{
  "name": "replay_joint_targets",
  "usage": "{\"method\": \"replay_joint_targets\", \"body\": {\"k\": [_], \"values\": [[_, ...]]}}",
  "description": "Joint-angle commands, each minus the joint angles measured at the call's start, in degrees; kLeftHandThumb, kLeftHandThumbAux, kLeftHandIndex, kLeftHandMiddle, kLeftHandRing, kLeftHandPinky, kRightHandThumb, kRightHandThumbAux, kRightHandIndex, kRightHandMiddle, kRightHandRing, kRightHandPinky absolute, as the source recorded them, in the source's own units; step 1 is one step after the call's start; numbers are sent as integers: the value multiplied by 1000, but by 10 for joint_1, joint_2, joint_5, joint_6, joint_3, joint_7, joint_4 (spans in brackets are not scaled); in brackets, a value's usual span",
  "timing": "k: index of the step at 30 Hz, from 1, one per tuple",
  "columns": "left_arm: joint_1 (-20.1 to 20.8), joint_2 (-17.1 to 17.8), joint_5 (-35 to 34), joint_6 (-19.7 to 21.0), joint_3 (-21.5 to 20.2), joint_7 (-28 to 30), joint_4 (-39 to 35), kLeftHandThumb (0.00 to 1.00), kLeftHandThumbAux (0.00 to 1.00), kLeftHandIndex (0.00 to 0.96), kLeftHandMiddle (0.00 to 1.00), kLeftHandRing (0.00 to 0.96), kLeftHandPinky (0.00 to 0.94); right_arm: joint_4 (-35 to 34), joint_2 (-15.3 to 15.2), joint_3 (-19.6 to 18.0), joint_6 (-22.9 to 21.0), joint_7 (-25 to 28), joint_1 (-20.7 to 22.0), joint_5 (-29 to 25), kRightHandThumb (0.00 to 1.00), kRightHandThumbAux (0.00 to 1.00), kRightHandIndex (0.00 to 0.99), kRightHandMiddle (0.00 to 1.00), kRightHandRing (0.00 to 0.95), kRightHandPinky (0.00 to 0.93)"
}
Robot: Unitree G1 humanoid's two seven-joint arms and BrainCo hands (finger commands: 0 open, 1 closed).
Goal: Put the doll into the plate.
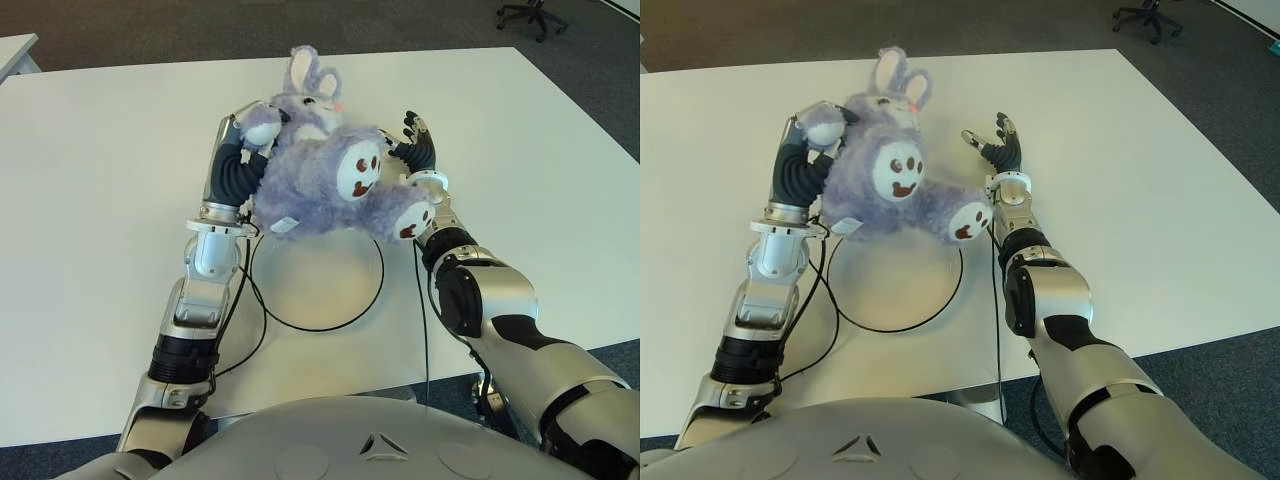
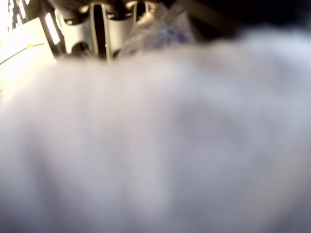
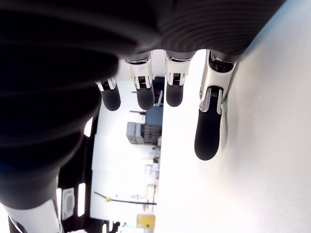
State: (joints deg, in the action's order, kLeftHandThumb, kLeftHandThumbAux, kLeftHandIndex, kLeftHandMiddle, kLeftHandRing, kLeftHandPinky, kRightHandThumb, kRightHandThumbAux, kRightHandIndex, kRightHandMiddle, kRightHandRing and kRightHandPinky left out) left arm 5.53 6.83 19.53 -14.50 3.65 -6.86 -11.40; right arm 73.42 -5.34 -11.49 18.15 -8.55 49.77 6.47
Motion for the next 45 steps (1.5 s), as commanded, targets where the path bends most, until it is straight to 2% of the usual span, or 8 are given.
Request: {"method": "replay_joint_targets", "body": {"k": [1,29,45], "values": [[-12,-4,-8,9,4,8,-7,851,666,401,543,798,811,39,13,-4,-49,3,-67,-8,90,721,71,44,27,30],[-35,0,-24,14,11,33,-25,850,667,399,542,796,804,38,13,-4,-47,2,-68,-9,92,718,68,41,24,27],[-51,7,-47,37,16,65,-46,849,666,402,542,780,793,38,14,-2,-46,1,-69,-7,86,718,77,48,29,40]]}}
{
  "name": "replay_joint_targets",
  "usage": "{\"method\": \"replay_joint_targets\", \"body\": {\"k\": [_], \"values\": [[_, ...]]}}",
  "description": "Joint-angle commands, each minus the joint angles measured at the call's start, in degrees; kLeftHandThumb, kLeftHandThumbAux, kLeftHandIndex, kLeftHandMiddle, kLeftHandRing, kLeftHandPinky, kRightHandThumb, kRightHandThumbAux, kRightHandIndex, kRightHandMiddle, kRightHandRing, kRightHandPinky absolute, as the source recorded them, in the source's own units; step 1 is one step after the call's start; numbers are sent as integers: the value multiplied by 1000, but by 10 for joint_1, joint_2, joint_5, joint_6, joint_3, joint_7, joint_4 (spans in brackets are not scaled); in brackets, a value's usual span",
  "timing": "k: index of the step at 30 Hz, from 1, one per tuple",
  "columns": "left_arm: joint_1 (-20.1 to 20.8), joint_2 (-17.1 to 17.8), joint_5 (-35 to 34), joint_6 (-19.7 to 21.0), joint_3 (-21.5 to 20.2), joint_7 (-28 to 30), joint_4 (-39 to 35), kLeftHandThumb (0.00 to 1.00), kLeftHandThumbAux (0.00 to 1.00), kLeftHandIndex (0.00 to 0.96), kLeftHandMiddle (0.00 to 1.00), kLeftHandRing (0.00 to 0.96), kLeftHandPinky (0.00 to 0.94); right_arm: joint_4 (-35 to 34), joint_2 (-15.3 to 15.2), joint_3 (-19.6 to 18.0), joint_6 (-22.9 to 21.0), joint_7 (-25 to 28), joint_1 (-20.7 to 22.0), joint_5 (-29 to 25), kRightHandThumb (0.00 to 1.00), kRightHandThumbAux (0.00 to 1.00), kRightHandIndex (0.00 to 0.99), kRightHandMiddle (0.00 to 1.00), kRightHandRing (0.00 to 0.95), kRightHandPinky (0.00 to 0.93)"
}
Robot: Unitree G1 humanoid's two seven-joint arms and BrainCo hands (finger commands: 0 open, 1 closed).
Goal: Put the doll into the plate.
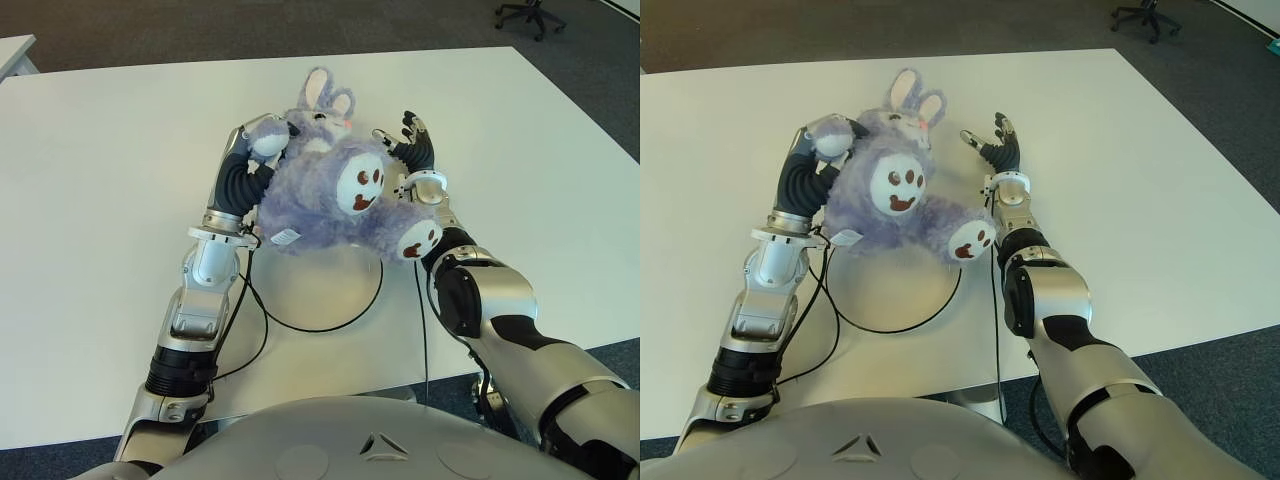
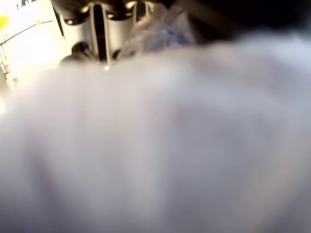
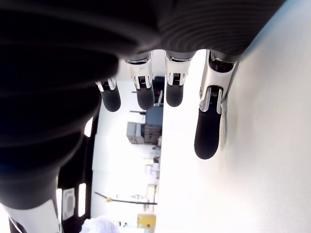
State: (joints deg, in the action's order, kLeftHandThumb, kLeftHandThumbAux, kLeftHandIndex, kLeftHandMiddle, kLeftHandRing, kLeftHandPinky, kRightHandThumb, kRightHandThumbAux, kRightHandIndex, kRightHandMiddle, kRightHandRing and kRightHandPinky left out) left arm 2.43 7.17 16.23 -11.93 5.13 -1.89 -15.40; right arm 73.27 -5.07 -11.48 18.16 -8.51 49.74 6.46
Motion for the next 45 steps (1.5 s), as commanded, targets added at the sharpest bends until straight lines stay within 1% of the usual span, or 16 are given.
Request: {"method": "replay_joint_targets", "body": {"k": [1,11,22,31,40,42,43,45], "values": [[-21,4,-15,12,1,18,-8,849,666,402,541,780,792,40,11,-2,-46,0,-69,-7,87,719,78,48,29,40],[-27,9,-18,10,1,27,-14,848,667,400,542,787,808,39,12,-2,-44,0,-70,-7,77,719,77,47,32,46],[-32,10,-23,5,4,27,-15,848,667,400,541,787,802,39,12,0,-44,-2,-71,-5,69,718,83,48,32,45],[-37,8,-34,7,6,33,-16,847,667,400,540,783,802,39,12,-1,-44,-2,-72,-7,82,716,77,46,27,33],[-37,8,-23,5,8,25,-7,846,666,403,544,785,800,39,12,-2,-44,-1,-72,-8,84,718,78,47,28,35],[-36,8,-14,-2,8,19,-2,848,663,418,582,773,736,38,12,-2,-44,0,-73,-9,83,718,80,50,31,41],[-35,8,-12,-5,8,18,0,846,664,416,583,753,693,38,12,-2,-44,1,-73,-9,83,717,79,51,32,42],[-35,9,-9,-9,8,17,1,845,664,412,580,730,661,38,12,-2,-44,2,-73,-9,83,717,78,50,33,41]]}}
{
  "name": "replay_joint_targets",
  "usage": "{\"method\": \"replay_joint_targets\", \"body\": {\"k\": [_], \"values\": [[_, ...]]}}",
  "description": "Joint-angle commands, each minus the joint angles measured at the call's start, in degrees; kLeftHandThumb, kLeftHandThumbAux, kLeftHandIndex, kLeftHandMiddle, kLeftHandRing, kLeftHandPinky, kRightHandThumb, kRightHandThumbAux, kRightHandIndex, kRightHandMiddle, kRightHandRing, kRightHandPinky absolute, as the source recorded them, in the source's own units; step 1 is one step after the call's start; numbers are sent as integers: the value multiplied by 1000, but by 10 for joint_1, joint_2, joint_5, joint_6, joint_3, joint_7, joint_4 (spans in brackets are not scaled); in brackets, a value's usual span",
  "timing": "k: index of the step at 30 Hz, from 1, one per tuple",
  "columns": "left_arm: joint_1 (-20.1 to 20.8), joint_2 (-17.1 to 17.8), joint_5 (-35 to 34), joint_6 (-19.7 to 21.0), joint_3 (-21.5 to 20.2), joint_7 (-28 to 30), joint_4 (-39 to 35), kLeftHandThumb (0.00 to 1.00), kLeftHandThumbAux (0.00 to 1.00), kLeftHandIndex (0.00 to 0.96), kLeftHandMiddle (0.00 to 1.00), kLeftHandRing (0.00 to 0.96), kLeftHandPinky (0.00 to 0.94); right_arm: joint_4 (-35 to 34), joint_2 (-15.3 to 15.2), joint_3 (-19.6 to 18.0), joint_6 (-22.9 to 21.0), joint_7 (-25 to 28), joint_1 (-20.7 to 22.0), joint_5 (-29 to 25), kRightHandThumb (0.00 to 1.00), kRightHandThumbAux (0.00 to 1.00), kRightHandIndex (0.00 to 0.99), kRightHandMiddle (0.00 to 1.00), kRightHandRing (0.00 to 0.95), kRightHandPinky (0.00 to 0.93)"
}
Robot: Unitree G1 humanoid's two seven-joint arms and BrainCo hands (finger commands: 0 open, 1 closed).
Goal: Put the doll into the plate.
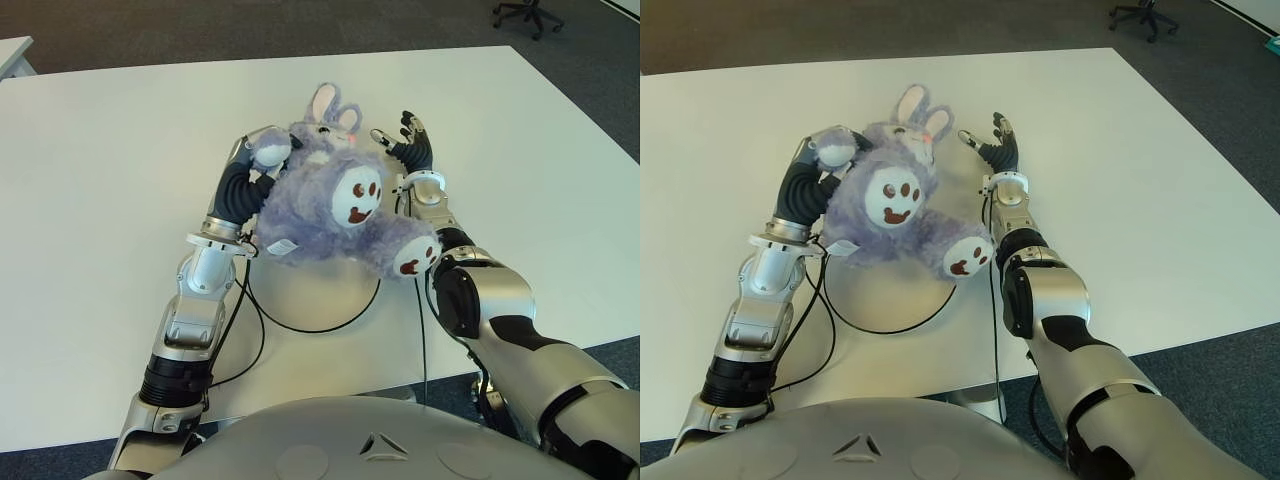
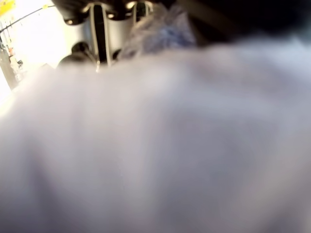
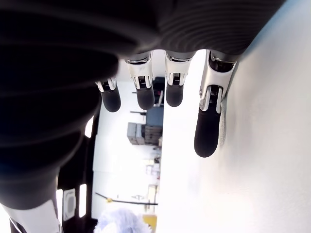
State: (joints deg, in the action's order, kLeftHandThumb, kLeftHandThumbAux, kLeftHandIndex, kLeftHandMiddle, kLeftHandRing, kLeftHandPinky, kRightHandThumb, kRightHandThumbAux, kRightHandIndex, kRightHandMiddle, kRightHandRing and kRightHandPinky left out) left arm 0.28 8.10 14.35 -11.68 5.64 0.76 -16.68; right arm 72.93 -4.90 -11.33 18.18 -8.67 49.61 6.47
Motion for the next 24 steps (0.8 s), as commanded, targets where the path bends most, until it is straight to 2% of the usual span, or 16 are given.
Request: {"method": "replay_joint_targets", "body": {"k": [1,6,24], "values": [[-13,0,10,-12,3,-7,15,844,665,412,579,725,655,42,10,-3,-43,4,-72,-8,82,717,78,50,32,41],[-13,1,6,-10,3,0,16,842,666,403,562,696,662,42,10,-3,-43,6,-73,-8,78,713,74,48,31,41],[-14,3,-9,-2,4,13,17,840,667,399,559,700,687,41,10,-6,-42,5,-74,-10,90,723,83,58,39,46]]}}
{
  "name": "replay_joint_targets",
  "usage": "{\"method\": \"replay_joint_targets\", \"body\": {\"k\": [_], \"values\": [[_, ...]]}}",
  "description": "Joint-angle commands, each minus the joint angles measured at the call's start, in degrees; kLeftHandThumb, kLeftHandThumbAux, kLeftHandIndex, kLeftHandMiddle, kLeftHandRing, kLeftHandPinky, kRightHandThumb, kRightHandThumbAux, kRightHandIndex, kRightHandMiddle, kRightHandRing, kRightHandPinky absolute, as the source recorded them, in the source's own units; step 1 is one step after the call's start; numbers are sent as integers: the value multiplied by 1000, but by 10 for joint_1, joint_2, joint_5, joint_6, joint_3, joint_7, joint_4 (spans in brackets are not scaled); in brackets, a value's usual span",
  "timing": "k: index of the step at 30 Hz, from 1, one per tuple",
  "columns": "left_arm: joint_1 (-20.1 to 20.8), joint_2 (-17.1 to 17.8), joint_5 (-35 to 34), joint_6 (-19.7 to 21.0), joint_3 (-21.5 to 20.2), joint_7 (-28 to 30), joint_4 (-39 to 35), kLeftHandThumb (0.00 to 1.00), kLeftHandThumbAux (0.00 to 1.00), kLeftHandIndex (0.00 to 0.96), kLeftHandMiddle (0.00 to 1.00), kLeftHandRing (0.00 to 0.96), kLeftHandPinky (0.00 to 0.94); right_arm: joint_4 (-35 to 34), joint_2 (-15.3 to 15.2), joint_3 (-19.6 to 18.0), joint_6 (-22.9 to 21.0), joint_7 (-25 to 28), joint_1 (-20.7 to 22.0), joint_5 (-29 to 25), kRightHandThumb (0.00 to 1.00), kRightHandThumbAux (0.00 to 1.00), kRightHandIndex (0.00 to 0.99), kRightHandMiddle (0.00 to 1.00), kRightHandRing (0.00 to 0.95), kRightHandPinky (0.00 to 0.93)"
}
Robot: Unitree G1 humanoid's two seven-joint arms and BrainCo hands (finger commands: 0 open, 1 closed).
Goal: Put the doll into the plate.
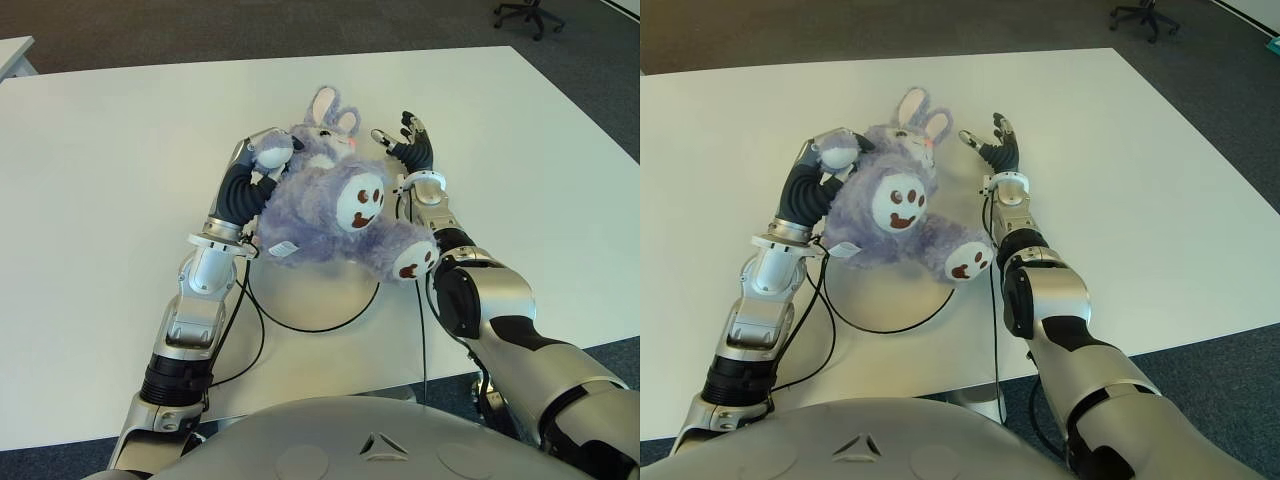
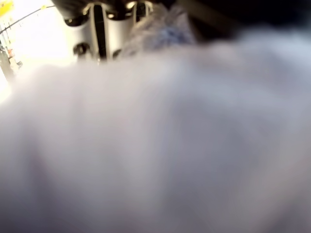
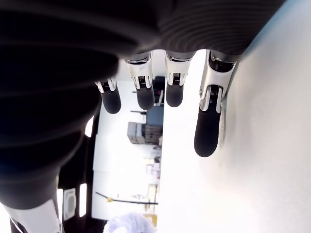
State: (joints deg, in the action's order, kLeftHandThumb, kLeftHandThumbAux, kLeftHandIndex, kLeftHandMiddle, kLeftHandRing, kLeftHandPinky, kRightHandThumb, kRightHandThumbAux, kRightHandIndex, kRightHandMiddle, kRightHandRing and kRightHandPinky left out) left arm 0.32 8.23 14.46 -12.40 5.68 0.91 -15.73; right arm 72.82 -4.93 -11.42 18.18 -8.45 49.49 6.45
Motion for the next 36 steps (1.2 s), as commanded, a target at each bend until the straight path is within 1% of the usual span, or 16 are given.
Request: {"method": "replay_joint_targets", "body": {"k": [1,12,16,20,24,28,32,36], "values": [[-14,2,-12,6,3,13,8,840,667,399,560,700,688,42,10,-5,-42,3,-73,-10,89,723,83,57,39,46],[-12,3,-29,4,2,24,15,839,667,399,570,692,672,42,9,-4,-42,4,-74,-9,90,720,77,52,33,40],[-10,3,-30,3,2,23,19,838,667,399,574,695,693,42,9,-4,-43,4,-74,-9,86,722,76,51,33,44],[-8,4,-32,2,1,23,23,838,668,398,576,689,668,42,9,-4,-43,4,-74,-8,82,725,78,50,34,45],[-9,3,-31,3,2,23,23,837,669,396,575,681,668,42,8,-3,-43,4,-75,-8,78,725,78,50,34,45],[-10,3,-31,3,2,22,24,836,669,394,572,665,645,43,8,-2,-44,3,-75,-7,74,724,81,50,35,46],[-10,4,-32,4,1,23,25,835,671,388,562,629,590,43,7,-1,-45,2,-75,-6,74,727,85,55,39,54],[-11,4,-34,6,1,24,25,834,672,386,559,617,575,43,7,-1,-46,1,-75,-6,77,728,86,57,42,57]]}}
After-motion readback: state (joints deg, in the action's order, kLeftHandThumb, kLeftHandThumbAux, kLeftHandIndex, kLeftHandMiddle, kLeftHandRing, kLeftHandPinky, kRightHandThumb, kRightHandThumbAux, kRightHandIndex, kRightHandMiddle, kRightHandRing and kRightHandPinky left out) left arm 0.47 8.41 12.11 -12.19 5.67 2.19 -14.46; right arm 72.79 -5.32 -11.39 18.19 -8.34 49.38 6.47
